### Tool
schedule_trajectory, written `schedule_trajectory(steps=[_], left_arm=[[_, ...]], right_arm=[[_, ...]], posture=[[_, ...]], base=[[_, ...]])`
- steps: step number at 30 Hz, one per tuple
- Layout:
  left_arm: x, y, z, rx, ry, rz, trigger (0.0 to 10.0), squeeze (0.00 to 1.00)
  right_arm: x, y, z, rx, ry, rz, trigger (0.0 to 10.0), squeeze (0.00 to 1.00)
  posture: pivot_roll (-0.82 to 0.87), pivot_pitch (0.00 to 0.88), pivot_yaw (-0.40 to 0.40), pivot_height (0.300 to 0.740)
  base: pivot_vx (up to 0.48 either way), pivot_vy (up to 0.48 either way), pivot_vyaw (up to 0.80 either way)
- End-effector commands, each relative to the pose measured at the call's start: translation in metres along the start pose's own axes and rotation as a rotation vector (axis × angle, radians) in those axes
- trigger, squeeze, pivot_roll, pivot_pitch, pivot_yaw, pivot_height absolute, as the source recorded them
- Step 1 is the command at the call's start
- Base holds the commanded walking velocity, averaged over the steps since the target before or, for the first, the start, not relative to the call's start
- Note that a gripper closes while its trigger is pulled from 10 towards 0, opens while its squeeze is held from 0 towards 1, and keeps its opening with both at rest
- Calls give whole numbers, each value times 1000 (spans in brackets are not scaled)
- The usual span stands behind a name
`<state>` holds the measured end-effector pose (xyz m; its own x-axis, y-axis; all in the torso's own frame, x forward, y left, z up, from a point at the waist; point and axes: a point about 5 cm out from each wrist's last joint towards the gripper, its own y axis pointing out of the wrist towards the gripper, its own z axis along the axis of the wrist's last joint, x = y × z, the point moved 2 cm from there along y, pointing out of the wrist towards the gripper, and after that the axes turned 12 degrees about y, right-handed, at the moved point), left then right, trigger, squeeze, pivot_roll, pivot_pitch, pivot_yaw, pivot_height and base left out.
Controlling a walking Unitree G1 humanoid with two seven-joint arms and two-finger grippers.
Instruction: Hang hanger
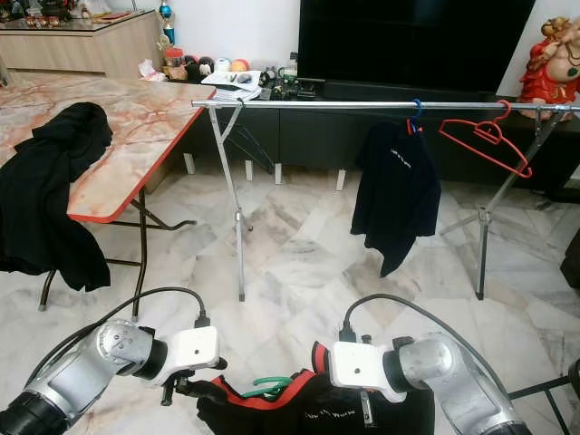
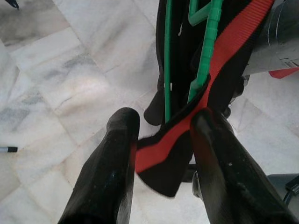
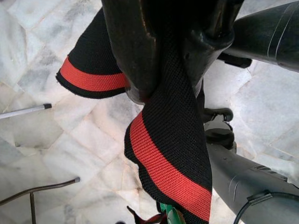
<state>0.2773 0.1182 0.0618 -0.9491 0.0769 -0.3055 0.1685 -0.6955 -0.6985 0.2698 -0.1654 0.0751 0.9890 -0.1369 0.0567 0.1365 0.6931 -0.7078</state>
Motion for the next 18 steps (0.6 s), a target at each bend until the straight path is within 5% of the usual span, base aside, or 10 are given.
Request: schedule_trajectory(steps=[1,18], left_arm=[[3,2,0,-11,15,-27,10000,0],[13,8,-1,-19,7,-105,10000,0]], right_arm=[[5,-7,9,12,-39,-15,10000,0],[6,-10,15,16,-61,-24,10000,0]], posture=[[-27,0,-28,740],[-29,0,-29,740]], base=[[0,0,0],[0,0,0]])
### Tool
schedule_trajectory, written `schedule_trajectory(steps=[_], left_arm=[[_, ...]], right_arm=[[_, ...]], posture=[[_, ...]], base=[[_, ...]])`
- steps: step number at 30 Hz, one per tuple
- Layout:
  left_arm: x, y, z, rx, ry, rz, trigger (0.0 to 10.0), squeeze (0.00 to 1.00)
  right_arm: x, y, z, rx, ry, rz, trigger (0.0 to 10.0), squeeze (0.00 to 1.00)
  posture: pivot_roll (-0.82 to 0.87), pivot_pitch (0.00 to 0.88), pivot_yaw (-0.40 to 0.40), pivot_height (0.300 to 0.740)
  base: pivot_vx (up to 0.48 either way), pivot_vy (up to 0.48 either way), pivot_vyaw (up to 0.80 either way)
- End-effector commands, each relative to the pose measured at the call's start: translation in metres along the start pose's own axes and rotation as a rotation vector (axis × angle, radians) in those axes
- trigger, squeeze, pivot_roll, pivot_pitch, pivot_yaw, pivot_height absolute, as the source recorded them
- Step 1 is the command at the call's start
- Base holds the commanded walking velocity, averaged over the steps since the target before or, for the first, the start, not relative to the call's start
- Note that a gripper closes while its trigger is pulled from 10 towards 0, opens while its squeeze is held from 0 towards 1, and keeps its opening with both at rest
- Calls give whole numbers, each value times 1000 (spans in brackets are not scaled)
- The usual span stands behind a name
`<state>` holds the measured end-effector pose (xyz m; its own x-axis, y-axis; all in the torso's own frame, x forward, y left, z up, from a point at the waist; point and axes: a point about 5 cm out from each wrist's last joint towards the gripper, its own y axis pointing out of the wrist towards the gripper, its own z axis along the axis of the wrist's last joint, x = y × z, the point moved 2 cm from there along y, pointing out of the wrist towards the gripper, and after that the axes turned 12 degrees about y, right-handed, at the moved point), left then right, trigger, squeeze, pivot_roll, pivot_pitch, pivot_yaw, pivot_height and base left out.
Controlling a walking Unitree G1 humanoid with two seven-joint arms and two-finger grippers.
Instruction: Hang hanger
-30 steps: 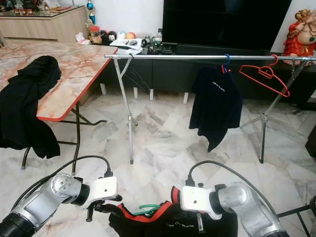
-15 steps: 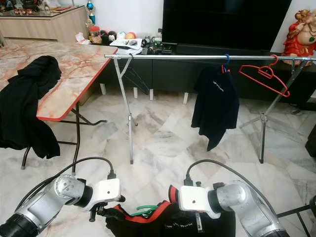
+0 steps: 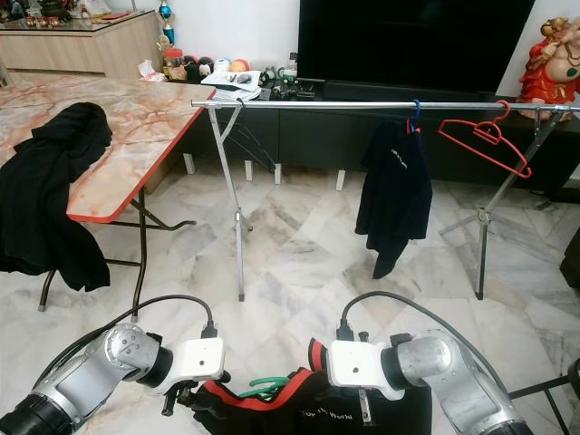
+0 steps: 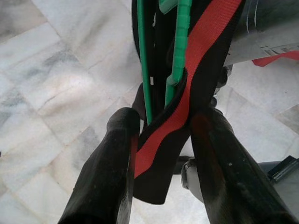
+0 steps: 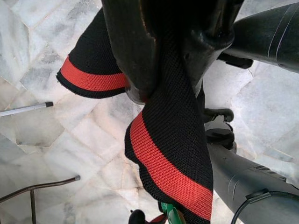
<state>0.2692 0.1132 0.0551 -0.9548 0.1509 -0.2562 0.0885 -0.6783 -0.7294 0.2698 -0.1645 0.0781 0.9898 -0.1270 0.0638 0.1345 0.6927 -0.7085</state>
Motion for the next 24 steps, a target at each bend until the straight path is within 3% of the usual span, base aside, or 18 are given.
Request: schedule_trajectory(steps=[1,4,6,11,14,16,17,18,19,20,21,23,24], left_arm=[[4,2,-3,-12,-13,-18,10000,0],[4,2,-6,-39,-7,-21,10000,0],[5,1,-9,-60,-1,-33,8706,0],[8,-3,-14,-109,21,-61,8863,0],[12,-7,-17,-133,43,-90,8510,0],[11,-9,-18,-148,48,-81,7529,0],[11,-9,-19,-153,48,-77,7529,0],[11,-10,-20,-160,49,-77,6392,0],[11,-11,-20,-165,50,-76,6392,0],[11,-11,-21,-169,51,-76,5176,0],[11,-11,-21,-170,52,-76,4980,0],[10,-12,-20,-169,52,-74,3608,0],[10,-12,-20,-167,51,-72,1294,0]], right_arm=[[6,-8,12,16,-49,-27,10000,0],[6,-8,12,17,-49,-27,10000,0],[6,-8,12,16,-48,-29,10000,0],[8,-9,11,11,-47,-36,10000,0],[9,-9,9,1,-48,-42,10000,0],[9,-9,9,-2,-46,-44,10000,0],[9,-8,8,-3,-45,-44,10000,0],[9,-8,8,-3,-45,-44,10000,0],[9,-8,8,-3,-44,-44,10000,0],[9,-8,8,-3,-44,-45,10000,0],[9,-8,8,-4,-44,-46,10000,0],[10,-8,8,-4,-44,-49,10000,0],[10,-8,8,-3,-43,-51,10000,0]], posture=[[-29,0,-29,740],[-29,0,-29,740],[-30,0,-29,740],[-28,0,-29,740],[-27,0,-28,740],[-25,0,-29,740],[-25,0,-29,740],[-25,0,-29,740],[-25,0,-29,740],[-24,0,-29,740],[-24,0,-29,740],[-23,0,-28,740],[-24,0,-28,740]], base=[[0,0,0],[0,0,0],[0,0,0],[0,0,0],[0,0,0],[0,0,0],[0,0,0],[0,0,0],[0,0,0],[0,0,0],[0,0,0],[0,0,0],[0,0,0]])
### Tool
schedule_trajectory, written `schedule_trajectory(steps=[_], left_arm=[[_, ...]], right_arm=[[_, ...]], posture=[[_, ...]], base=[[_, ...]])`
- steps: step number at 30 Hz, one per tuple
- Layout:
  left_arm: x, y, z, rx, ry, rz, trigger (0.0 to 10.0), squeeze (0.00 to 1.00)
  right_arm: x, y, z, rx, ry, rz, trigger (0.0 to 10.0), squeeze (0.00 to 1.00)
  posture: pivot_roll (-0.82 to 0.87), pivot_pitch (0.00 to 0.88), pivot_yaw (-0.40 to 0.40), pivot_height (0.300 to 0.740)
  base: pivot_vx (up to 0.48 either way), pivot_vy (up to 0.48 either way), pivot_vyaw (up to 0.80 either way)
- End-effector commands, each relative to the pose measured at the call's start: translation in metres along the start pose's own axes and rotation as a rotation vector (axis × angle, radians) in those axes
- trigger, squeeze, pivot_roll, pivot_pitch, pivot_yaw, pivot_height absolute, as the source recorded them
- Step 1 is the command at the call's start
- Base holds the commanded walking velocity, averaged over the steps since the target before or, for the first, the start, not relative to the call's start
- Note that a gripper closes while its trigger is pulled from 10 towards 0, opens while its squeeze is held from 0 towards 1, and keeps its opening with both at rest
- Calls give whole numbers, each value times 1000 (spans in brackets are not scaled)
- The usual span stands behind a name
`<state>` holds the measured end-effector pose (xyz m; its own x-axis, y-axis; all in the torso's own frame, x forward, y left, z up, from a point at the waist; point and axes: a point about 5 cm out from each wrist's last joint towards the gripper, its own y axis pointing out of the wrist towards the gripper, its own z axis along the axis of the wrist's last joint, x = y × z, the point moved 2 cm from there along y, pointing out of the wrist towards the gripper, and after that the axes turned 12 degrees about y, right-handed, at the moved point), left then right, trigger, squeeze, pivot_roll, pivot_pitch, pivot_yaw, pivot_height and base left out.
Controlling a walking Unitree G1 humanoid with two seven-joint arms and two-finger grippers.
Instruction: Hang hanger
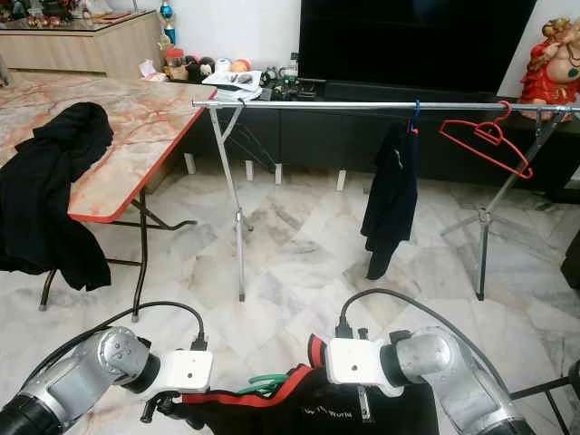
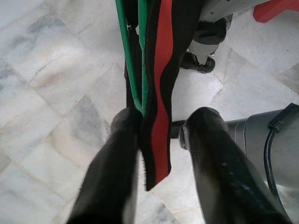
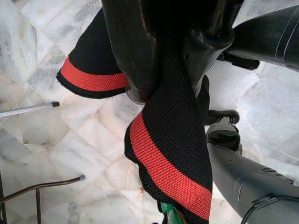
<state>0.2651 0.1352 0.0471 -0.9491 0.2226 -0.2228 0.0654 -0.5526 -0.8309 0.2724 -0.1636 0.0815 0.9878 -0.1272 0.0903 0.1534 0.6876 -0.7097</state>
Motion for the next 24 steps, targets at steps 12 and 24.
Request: schedule_trajectory(steps=[12,24], left_arm=[[-4,6,4,4,-10,35,0,0],[-6,7,1,-13,-15,68,0,0]], right_arm=[[9,-6,7,16,-20,-45,10000,0],[11,-8,8,25,-17,-57,10000,0]], posture=[[-26,0,-27,740],[-33,0,-31,740]], base=[[0,0,0],[0,0,0]])
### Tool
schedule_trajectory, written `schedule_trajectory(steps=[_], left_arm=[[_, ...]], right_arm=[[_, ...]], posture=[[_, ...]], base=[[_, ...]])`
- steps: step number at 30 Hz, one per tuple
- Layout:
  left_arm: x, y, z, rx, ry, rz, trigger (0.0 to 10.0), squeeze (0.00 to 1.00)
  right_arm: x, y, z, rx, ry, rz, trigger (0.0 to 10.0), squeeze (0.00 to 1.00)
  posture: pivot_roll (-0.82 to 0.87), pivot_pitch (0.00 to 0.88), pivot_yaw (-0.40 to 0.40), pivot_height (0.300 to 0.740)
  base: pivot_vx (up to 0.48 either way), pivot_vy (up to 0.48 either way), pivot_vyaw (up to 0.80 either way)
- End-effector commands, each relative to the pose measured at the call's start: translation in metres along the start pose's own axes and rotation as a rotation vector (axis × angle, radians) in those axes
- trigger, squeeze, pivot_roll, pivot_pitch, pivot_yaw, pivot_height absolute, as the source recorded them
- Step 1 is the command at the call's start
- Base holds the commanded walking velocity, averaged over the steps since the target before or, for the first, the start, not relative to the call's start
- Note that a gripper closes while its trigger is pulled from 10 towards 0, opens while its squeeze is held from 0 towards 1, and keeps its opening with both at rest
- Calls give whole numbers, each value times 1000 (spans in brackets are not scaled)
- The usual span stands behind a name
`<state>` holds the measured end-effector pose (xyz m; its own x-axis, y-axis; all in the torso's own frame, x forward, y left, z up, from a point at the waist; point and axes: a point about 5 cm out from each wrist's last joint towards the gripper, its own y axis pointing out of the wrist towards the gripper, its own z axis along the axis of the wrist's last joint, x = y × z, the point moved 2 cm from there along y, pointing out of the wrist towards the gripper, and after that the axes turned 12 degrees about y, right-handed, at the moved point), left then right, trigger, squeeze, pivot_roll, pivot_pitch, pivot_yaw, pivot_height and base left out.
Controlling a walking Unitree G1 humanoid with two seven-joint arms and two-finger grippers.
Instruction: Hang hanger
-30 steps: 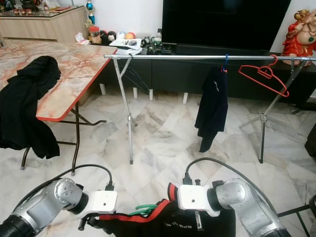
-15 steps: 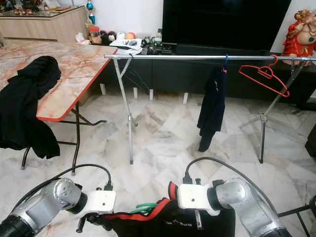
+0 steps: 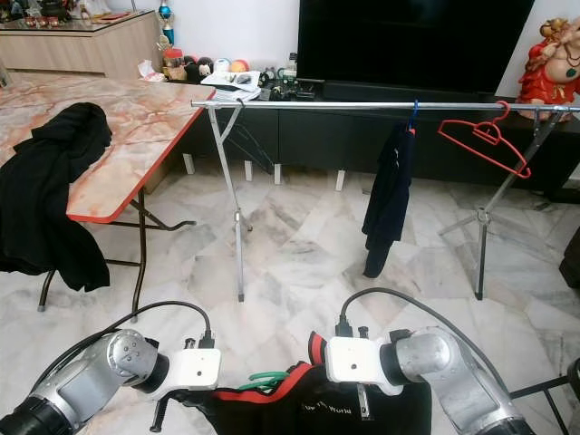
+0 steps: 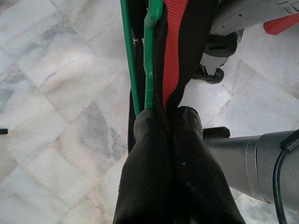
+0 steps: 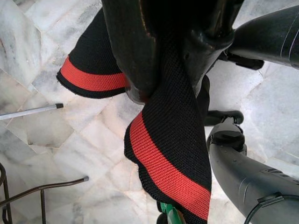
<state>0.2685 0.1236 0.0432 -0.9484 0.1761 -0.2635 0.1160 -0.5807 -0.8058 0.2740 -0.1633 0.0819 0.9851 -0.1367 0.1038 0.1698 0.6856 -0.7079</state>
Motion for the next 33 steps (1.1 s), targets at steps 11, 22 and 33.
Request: schedule_trajectory(steps=[11,22,33], left_arm=[[-15,-6,-6,-20,-2,129,0,0],[-33,-19,-39,-181,-6,311,0,0],[-10,-17,-62,-257,-55,214,0,0]], right_arm=[[8,-3,11,36,-12,-38,10000,0],[13,-12,16,120,46,-98,10000,0],[18,-42,35,451,237,-190,10000,0]], posture=[[-42,0,-19,740],[-35,0,-5,740],[-31,0,-12,740]], base=[[0,0,0],[0,0,0],[0,0,0]])
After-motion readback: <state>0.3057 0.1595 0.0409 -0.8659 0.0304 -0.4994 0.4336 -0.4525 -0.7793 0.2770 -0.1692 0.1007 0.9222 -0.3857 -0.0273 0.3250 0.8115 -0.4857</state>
